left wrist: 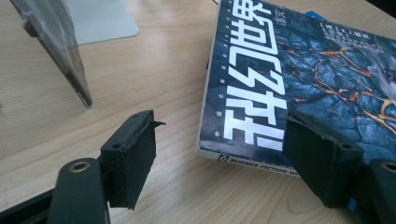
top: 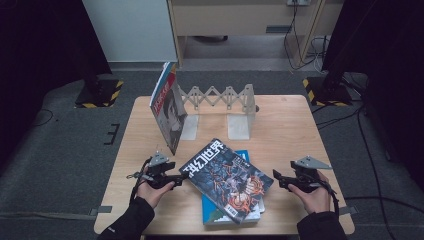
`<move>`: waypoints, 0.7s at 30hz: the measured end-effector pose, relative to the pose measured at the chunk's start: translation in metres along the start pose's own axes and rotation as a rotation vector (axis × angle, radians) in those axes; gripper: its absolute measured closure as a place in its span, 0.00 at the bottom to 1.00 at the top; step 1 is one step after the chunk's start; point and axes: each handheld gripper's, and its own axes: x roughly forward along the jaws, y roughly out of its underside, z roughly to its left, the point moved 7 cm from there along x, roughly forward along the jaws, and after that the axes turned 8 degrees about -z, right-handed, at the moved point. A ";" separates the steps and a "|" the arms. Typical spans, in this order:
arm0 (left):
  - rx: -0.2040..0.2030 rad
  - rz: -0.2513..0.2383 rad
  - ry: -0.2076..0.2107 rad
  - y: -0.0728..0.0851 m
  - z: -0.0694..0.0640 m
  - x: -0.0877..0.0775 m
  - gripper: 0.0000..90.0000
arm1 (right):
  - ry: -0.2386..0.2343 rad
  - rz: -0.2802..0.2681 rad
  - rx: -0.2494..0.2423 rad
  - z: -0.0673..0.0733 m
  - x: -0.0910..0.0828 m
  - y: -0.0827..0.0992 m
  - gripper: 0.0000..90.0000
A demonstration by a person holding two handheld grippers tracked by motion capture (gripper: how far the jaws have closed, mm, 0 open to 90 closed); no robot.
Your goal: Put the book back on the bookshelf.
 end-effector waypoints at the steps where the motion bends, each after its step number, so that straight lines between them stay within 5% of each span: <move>1: -0.002 0.004 0.005 0.001 0.000 0.001 0.28 | -0.009 0.000 -0.001 0.004 0.001 -0.001 0.23; 11: -0.030 0.005 0.030 0.004 -0.001 0.008 0.28 | -0.067 0.012 0.001 0.022 0.007 -0.003 0.25; 21: -0.124 0.012 0.087 0.008 -0.002 0.015 0.25 | -0.122 0.044 -0.006 0.040 0.016 0.001 0.27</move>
